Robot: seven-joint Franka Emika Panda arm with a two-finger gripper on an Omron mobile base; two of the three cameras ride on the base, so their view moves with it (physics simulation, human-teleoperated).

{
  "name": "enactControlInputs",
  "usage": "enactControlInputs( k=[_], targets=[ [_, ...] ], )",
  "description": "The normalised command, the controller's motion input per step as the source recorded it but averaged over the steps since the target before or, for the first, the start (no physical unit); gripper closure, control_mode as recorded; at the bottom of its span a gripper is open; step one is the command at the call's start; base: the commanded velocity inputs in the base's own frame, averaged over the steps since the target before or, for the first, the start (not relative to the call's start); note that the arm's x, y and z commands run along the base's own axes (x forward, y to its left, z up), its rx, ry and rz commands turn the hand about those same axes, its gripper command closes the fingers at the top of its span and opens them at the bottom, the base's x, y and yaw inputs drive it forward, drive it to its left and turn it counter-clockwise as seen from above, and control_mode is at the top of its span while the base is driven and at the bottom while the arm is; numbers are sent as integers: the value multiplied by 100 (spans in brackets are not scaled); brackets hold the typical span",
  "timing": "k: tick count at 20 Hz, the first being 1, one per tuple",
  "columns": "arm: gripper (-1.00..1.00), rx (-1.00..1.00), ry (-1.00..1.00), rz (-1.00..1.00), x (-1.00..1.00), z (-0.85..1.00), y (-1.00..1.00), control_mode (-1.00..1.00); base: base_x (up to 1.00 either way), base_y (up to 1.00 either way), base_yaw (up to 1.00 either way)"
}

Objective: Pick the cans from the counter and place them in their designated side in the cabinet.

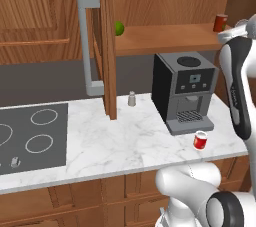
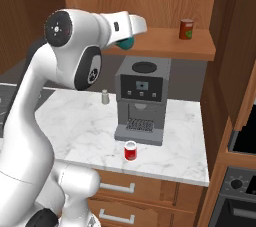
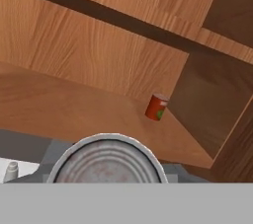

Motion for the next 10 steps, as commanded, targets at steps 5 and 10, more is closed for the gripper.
enactControlInputs(
  k=[5,10],
  targets=[
    [100,3,0,-2,16,0,-4,-100,0,0,0],
    [100,6,0,-4,17,0,0,-100,0,0,0]
  ],
)
